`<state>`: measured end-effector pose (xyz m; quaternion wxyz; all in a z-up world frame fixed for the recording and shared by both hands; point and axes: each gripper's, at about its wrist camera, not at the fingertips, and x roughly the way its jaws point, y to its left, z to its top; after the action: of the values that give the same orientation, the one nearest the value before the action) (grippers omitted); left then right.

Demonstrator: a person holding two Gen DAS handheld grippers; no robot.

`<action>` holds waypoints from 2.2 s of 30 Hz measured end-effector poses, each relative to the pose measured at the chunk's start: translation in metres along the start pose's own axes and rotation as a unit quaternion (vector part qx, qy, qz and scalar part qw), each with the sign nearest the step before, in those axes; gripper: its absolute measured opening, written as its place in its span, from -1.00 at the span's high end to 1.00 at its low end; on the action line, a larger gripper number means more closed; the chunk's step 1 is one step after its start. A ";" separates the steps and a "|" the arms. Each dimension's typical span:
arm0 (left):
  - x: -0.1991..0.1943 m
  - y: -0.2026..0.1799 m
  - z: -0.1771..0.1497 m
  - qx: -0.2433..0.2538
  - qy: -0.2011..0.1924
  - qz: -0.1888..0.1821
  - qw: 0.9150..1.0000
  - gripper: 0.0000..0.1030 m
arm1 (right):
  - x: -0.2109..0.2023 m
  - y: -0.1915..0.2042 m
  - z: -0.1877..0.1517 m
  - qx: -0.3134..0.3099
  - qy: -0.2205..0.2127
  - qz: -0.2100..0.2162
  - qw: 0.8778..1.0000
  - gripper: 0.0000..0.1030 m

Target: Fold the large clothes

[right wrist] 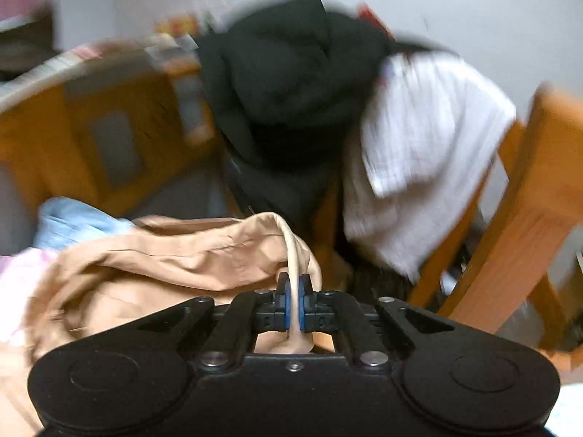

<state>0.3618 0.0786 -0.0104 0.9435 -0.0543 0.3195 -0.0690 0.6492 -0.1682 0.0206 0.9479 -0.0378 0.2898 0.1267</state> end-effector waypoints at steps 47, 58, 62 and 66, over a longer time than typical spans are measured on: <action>0.066 0.075 0.033 -0.203 0.099 -0.022 0.974 0.72 | -0.134 -0.046 -0.152 0.178 0.061 0.072 0.979 0.88; 0.079 0.056 0.041 -0.148 0.077 0.013 0.986 0.81 | -0.107 -0.046 -0.168 0.134 0.039 0.029 0.990 0.73; 0.043 0.057 0.032 -0.144 0.050 0.021 0.988 -0.05 | -0.133 -0.045 -0.168 0.124 0.020 0.010 0.992 0.49; 0.018 0.038 0.030 -0.106 0.015 0.013 0.994 -0.15 | -0.164 -0.023 -0.158 0.043 -0.041 0.020 0.998 0.14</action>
<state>0.3978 0.1148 -0.0030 0.9283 -0.1488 0.3400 -0.0235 0.4385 -0.2493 -0.0184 0.9569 0.0139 0.2570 0.1342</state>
